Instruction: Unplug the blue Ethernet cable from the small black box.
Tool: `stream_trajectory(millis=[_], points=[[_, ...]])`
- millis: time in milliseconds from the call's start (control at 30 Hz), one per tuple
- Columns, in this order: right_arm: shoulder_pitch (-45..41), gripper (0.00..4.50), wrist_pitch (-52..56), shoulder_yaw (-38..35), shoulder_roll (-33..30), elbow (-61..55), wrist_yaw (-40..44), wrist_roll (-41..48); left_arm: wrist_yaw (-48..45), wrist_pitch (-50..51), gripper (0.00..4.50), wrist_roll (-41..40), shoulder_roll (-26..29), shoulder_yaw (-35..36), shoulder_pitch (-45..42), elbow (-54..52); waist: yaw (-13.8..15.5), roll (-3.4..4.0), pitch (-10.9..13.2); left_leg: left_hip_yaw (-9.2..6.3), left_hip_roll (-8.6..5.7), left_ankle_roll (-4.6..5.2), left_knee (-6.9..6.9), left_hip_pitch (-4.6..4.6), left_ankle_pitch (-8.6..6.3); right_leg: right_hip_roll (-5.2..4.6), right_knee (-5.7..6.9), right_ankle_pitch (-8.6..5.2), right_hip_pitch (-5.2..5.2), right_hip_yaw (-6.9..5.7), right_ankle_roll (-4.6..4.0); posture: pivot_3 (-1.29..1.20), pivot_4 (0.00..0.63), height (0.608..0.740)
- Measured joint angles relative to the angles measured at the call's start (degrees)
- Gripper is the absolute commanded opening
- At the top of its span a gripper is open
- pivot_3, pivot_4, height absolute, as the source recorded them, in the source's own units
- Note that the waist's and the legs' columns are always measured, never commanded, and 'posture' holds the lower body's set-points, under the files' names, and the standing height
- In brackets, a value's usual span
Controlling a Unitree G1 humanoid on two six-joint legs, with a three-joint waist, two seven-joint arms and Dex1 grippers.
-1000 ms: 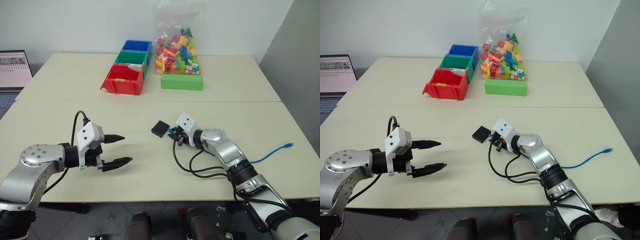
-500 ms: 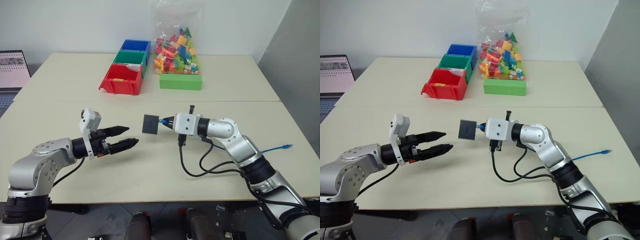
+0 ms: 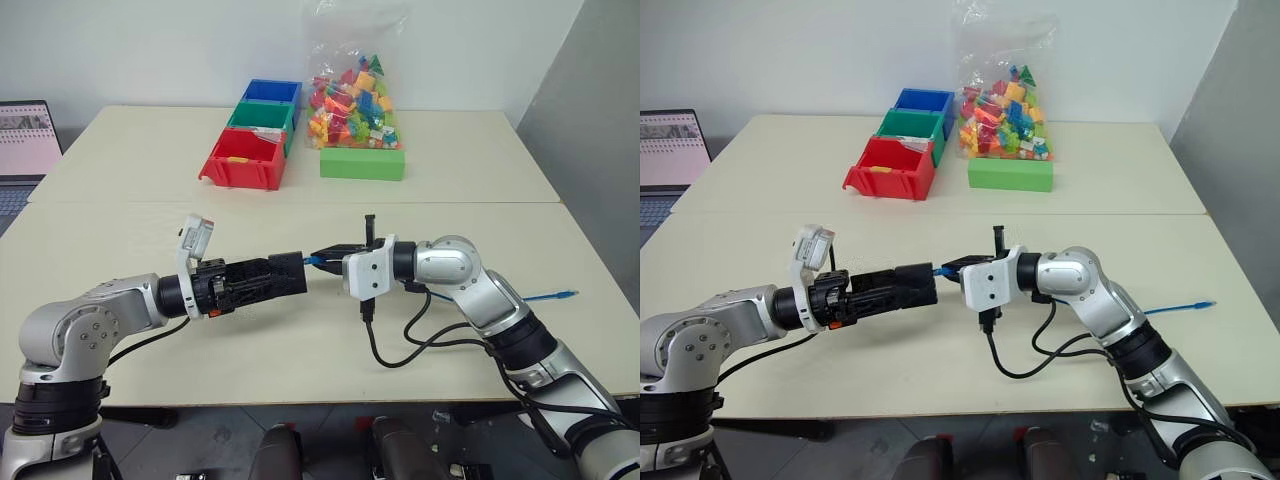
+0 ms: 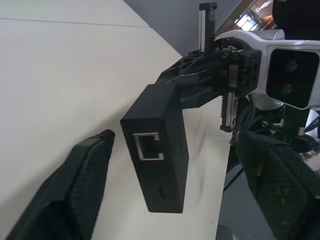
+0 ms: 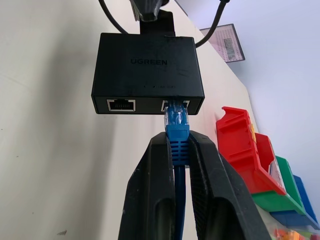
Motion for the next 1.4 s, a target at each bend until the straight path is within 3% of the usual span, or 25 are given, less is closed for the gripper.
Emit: stream_trajectory(millis=[400,533,567,767,867,967,1067,1233,1400], points=[[-0.72,0.13,-1.95,-0.81,0.82,0.00,-1.32,-0.02,0.99,1.31,0.84,-2.46,-0.04,1.13,0.03,0.21,0.01,0.00,0.00,0.00,0.00,0.00,0.00,0.00,0.00,0.00,0.00,0.00,0.00,0.03,-0.01,0.00,0.150,0.740],[-0.79,0.13,-2.72,-0.91,0.81,-0.01,-1.40,-0.61,0.98,1.30,0.80,-2.70,-0.04,1.28,0.16,0.20,0.16,0.00,0.00,0.00,-0.01,0.00,0.00,0.00,0.00,-0.01,-0.01,0.01,0.01,0.05,-0.01,0.00,0.150,0.740],[-0.79,0.83,-2.86,-0.91,0.80,-0.01,-1.46,-0.73,0.98,1.29,0.80,-2.71,-0.04,1.28,0.16,0.20,0.16,0.00,0.00,0.00,-0.01,0.00,0.00,0.00,0.00,-0.01,-0.01,0.01,0.01,0.05,-0.01,0.00,0.150,0.740],[-0.81,2.04,-4.66,-0.92,0.39,-0.97,-1.13,-1.22,0.65,1.31,0.80,-2.88,0.02,1.15,0.35,0.16,0.17,0.00,0.00,0.00,-0.01,0.00,0.00,0.00,0.00,-0.02,-0.01,0.01,0.01,0.05,-0.01,0.00,0.150,0.740],[-0.46,2.75,-1.35,-1.09,-1.11,-4.94,2.85,3.03,-1.19,0.99,0.80,-2.24,0.97,-0.09,0.38,0.08,0.24,0.00,0.00,0.00,-0.01,0.00,-0.01,0.00,0.00,-0.02,-0.01,0.01,0.01,0.05,-0.02,0.00,0.150,0.740],[1.13,2.80,4.64,-1.97,-3.09,-10.27,7.15,9.10,-4.26,-0.31,0.80,-0.68,2.52,-1.57,0.42,0.03,0.34,0.00,0.00,-0.01,-0.01,0.00,-0.01,0.01,0.00,-0.02,-0.02,0.00,0.03,0.04,-0.01,0.00,0.150,0.740],[3.14,2.80,18.46,-4.28,-4.12,-15.94,9.53,18.80,-9.32,-3.54,0.80,2.22,5.25,-4.16,0.41,-0.15,0.34,0.01,0.01,-0.02,-0.01,0.00,-0.01,0.01,0.00,-0.02,-0.01,-0.01,0.02,0.05,0.00,0.00,0.150,0.740],[3.34,2.80,43.87,-11.04,-3.80,-20.61,8.49,36.98,-15.22,-8.53,0.80,5.44,5.94,-5.90,0.25,-0.06,0.34,0.01,0.01,-0.01,-0.01,0.00,-0.01,0.01,0.00,-0.02,-0.02,-0.04,0.02,0.05,0.01,0.00,0.150,0.740],[4.37,2.80,56.94,-14.21,-0.98,-19.34,4.83,45.84,-17.50,-10.78,0.80,5.66,5.72,-5.89,-1.35,0.13,0.28,0.02,0.01,0.01,-0.01,0.01,-0.02,0.00,-0.01,0.00,-0.04,-0.10,0.01,0.05,0.11,0.00,0.150,0.740]])
